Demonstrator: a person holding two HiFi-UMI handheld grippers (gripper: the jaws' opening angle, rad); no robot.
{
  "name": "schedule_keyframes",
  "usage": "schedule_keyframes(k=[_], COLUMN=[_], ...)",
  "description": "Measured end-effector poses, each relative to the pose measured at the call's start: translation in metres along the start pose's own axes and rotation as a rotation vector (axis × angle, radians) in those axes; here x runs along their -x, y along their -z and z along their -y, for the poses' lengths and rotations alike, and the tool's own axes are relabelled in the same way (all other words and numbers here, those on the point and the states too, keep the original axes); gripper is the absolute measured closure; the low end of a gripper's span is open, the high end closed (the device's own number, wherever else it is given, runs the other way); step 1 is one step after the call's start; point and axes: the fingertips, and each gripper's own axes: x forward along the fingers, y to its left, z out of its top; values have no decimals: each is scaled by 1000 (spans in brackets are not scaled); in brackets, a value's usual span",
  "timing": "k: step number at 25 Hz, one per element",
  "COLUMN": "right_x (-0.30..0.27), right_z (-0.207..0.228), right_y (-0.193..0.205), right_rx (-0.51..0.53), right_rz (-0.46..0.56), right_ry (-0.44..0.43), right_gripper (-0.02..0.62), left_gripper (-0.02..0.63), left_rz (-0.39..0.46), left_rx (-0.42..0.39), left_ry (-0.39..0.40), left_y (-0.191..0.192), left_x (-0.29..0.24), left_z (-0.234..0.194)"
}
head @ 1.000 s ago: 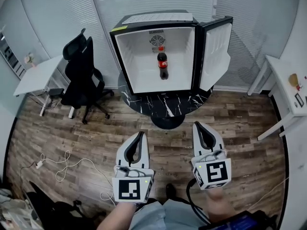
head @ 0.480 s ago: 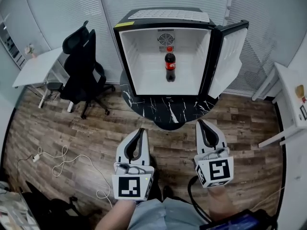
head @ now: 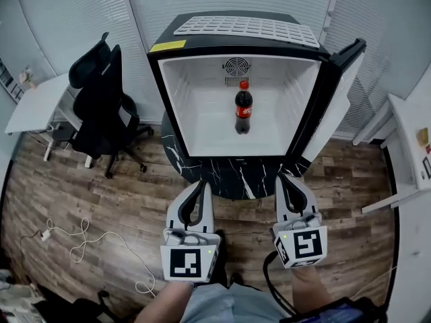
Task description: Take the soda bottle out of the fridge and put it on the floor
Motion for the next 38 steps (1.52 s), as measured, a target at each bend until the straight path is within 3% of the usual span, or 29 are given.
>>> schedule_keyframes(k=[12,20,26,31,38], right_x=[-114,-143,-165,-187,-221], right_z=[16,31,40,49,55], right_y=[-25,-55,-63,-60,-54], right_rx=[27,37,40,49,51], right_rz=[3,61,88,82,63], right_ry=[39,65,35,-13,-69], right_gripper=[583,583,583,583,581], left_gripper=[589,591,591,589,589], left_rz=[28,55,39,40,21], left_rx=[15,-6,-53,-30,-60], left_ry=[68,124,114,86,35], left_y=[-5,-19,-14,-15,-10], left_x=[-112,-152,-175,-198,-224], left_z=[-57,-54,-54,-55,-65])
